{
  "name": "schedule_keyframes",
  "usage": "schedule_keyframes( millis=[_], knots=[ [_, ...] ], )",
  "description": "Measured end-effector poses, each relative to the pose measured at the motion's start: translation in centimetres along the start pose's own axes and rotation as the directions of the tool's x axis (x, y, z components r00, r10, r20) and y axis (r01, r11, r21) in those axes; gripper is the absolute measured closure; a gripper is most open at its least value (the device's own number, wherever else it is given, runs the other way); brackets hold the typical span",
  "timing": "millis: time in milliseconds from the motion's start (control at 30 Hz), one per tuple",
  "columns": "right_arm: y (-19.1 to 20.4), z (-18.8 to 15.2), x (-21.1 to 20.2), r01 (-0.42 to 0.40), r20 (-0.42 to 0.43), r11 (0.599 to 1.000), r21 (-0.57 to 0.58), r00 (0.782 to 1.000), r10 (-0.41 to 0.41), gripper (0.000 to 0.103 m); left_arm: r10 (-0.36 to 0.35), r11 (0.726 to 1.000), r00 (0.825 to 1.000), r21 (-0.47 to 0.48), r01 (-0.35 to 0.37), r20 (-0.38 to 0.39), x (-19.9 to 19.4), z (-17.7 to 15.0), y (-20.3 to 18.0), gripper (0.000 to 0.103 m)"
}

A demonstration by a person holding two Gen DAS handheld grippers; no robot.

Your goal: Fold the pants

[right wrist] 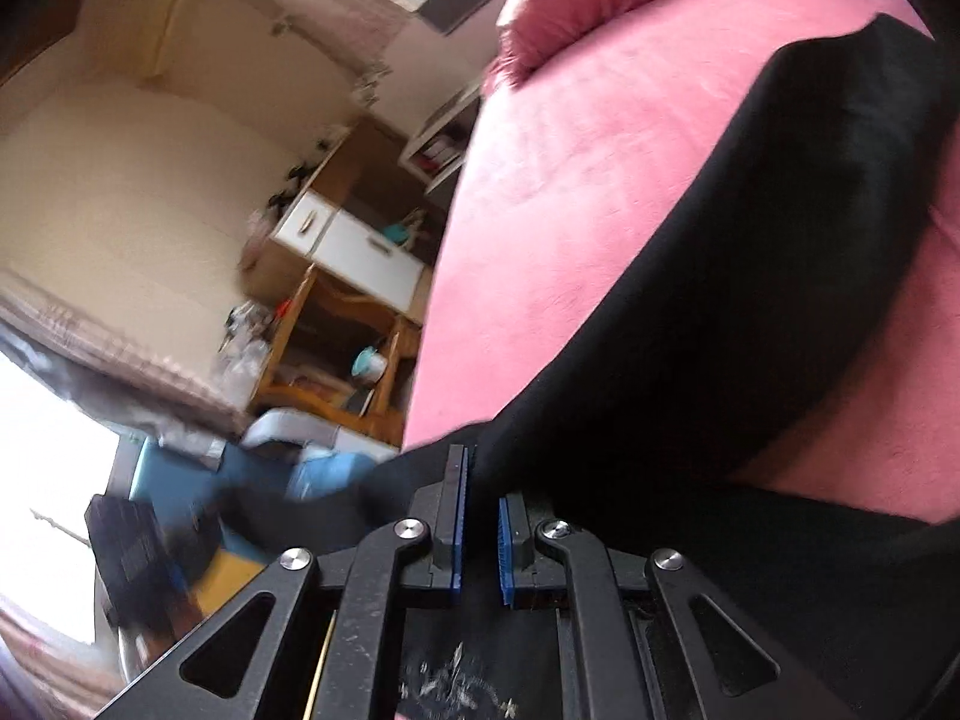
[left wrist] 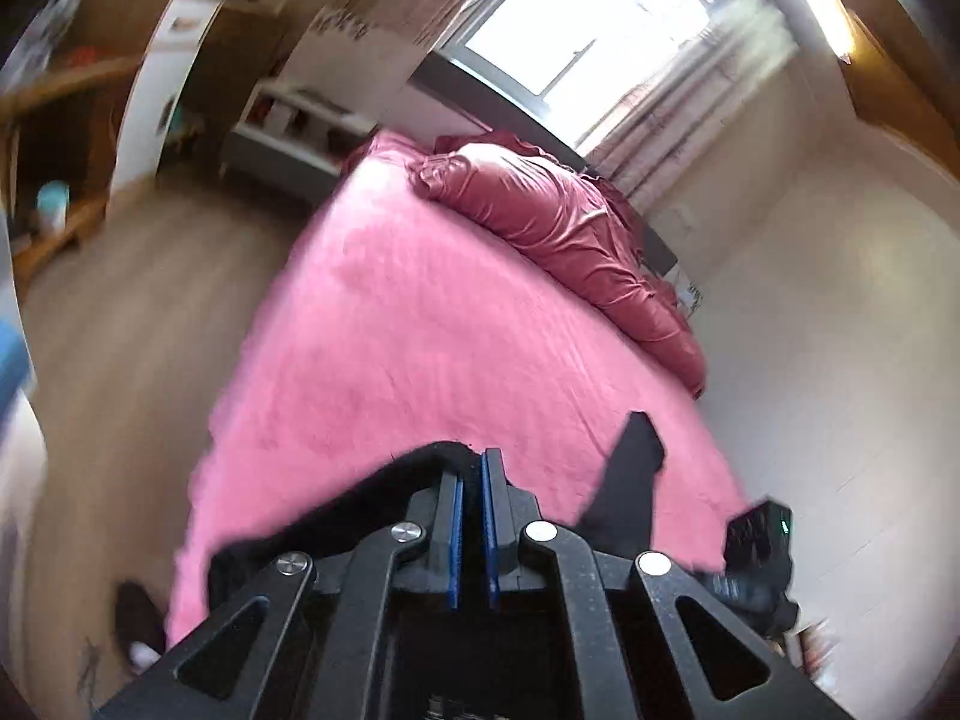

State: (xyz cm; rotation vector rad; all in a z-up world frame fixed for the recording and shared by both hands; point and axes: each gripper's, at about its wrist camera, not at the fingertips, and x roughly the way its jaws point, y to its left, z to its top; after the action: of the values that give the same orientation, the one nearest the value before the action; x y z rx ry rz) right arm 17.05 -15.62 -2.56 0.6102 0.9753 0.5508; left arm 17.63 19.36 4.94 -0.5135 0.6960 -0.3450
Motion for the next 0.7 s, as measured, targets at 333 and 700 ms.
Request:
schedule_keyframes(
  millis=[333,700],
  knots=[
    [-1.0,-11.5,2.2,-0.012,-0.229,0.999,-0.046,0.973,0.002,0.095,0.086,0.995,0.978,-0.034,-0.094,-0.189,-2.5,-9.5,5.0,0.098],
    [-0.5,-13.6,4.3,0.048,-0.277,0.994,-0.103,0.958,-0.075,0.095,0.152,0.97,0.93,-0.129,-0.205,-0.336,-3.8,-16.8,8.7,0.098]
  ],
)
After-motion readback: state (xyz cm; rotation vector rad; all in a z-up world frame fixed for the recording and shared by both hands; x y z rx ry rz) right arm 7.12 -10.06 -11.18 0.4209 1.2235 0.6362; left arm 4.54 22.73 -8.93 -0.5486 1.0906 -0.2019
